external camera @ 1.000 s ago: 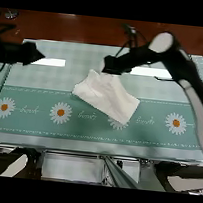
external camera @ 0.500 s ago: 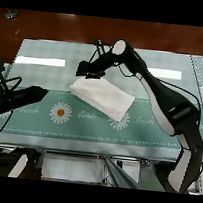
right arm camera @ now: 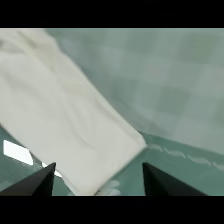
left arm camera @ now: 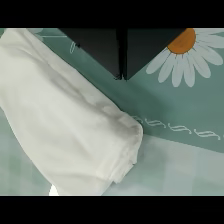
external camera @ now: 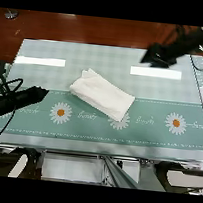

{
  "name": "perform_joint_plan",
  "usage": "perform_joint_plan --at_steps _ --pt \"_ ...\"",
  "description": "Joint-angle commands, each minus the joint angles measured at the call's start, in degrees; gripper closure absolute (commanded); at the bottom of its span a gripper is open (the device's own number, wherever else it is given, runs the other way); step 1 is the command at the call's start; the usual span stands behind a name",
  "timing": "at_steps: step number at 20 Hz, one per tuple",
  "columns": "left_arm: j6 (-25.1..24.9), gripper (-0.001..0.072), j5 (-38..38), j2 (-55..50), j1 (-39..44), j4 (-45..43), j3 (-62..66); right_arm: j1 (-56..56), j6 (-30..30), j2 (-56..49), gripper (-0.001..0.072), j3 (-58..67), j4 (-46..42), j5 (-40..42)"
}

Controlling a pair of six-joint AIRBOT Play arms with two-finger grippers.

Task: Fold the shirts.

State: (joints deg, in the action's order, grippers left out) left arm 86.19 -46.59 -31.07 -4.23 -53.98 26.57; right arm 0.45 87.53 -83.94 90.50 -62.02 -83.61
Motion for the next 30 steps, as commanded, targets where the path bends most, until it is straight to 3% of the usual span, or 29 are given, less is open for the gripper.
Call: perform_joint_plan --at_steps 1,2,3,5,7,12,13,14,15,16,18,24,30 --pt "-0.02 0.0683 -2.71 0.00 -0.02 -0.02 -0.09 -5.31 8.66 17.88 0.0083 -33.59 -4.11 18.29" --pt "-0.02 0.0683 -3.19 0.00 -0.02 0.00 -0.15 -4.31 11.34 21.07 0.0084 -43.43 0.13 25.70" --pt "0.00 0.0683 -3.17 0.00 -0.02 0.00 -0.35 -2.99 10.43 22.16 0.0083 -50.62 6.69 30.88" --pt "0.04 0.0683 -3.10 -0.02 -0.02 0.02 -0.83 -0.04 4.35 20.04 0.0083 -57.05 17.79 34.29" --pt "0.04 0.0683 -3.13 -0.02 -0.04 0.04 -1.11 3.10 -0.52 14.58 0.0083 -56.78 23.50 33.73" --pt "0.02 0.0683 -2.95 -0.81 -0.04 0.02 -1.33 11.10 -2.49 1.62 0.0092 -48.61 27.04 33.24" --pt "0.04 0.0683 -2.95 -1.03 -0.04 0.04 -1.33 12.17 -3.28 -0.63 0.0214 -45.35 27.15 32.70" --pt "0.04 0.0683 -2.95 -1.09 -0.04 0.04 -1.33 12.90 -4.09 -2.36 0.0492 -41.97 27.17 31.67" --pt "0.02 0.0683 -2.95 -1.07 -0.04 0.02 -1.33 13.31 -5.35 -3.80 0.0615 -37.90 27.23 30.51" --pt "0.02 0.0683 -2.95 -1.07 -0.02 0.04 -1.33 13.29 -7.37 -4.72 0.0690 -33.42 27.15 28.79" --pt "0.02 0.0683 -2.93 -1.07 -0.04 0.02 -1.33 13.16 -8.28 -5.29 0.0688 -22.29 24.04 25.03" --pt "0.02 0.0683 -3.02 -1.07 -0.02 0.00 -1.33 9.92 2.75 -5.29 0.0688 12.35 0.28 9.66" --pt "0.02 0.0683 -4.70 -1.07 -0.04 0.02 -1.33 -5.60 5.53 -3.45 0.0688 22.69 -0.81 -12.17"
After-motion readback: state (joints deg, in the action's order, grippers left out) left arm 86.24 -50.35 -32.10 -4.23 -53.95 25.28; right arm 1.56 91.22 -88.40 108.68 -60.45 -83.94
